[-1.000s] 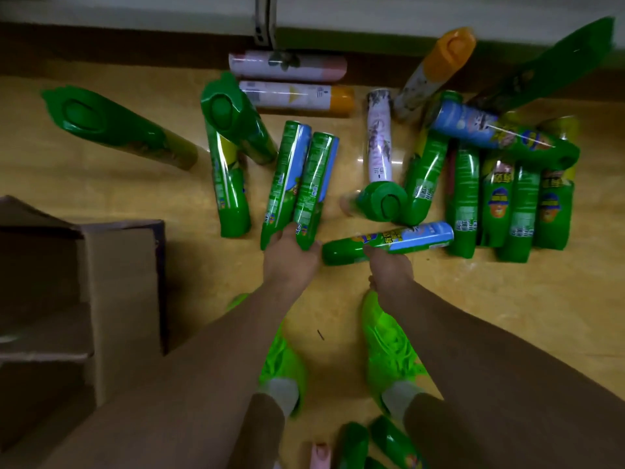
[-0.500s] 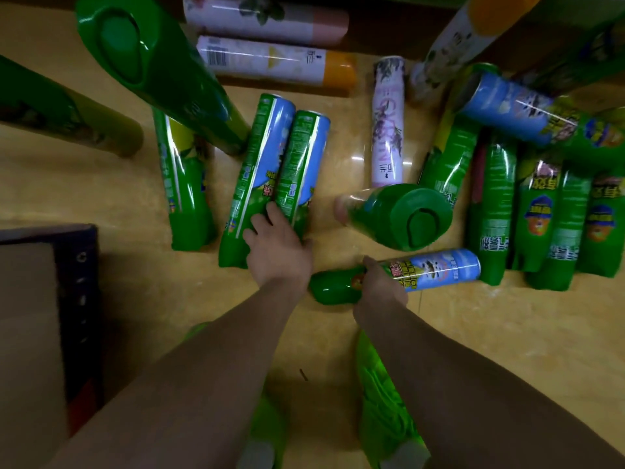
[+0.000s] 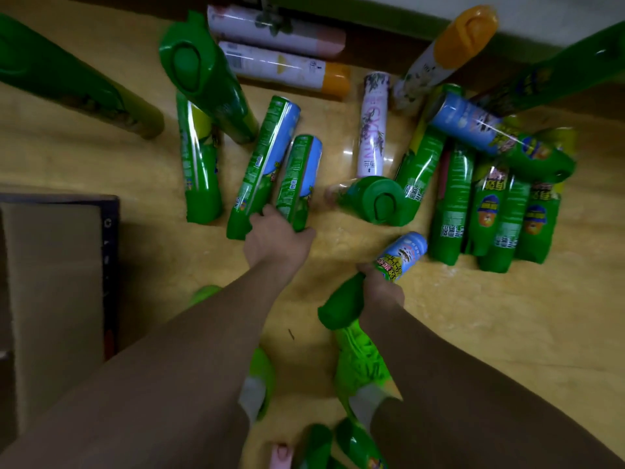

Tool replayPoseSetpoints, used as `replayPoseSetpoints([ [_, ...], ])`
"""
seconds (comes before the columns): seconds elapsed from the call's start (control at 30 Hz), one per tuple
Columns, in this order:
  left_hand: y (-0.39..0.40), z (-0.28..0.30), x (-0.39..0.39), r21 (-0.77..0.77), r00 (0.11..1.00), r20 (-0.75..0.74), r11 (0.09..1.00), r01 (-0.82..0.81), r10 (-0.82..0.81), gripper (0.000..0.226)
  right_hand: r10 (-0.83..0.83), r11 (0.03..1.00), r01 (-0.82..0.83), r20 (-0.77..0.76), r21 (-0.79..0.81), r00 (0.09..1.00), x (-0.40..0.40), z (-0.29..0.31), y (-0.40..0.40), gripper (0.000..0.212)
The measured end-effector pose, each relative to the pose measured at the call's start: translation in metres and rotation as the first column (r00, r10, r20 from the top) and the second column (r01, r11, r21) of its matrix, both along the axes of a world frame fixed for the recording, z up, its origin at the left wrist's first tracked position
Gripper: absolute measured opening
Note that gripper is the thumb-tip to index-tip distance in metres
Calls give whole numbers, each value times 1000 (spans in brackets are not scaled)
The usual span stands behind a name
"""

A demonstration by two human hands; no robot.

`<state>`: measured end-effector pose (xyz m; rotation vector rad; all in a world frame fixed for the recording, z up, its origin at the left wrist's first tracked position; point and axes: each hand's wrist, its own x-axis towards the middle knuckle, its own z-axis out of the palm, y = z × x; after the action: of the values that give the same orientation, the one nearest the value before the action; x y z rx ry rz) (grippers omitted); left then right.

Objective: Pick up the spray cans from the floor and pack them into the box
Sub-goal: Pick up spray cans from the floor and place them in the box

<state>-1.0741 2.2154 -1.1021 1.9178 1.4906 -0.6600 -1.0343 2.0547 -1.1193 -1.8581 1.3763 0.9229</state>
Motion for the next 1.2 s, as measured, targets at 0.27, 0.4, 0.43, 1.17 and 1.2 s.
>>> replayPoseSetpoints([
  [0.27,0,91,-45,-252,912,-66,878,-408,405,48,289,932,-230,-192,281,938,-20,102,15,39],
  [0.4,11,142,-81,-254,849,-77,813,-524,523,49,571,795,-479,-193,373,798,-33,161,34,34],
  [0.43,15,154,-91,-261,831,-72,794,-550,552,50,635,748,-544,-173,379,753,-37,175,40,33],
  [1.17,167,290,-316,-233,278,86,291,-928,957,58,933,-306,-931,257,201,-252,-187,321,296,65],
  [1.2,173,288,-324,-249,281,71,290,-924,957,58,929,-328,-923,244,201,-277,-193,318,308,61],
])
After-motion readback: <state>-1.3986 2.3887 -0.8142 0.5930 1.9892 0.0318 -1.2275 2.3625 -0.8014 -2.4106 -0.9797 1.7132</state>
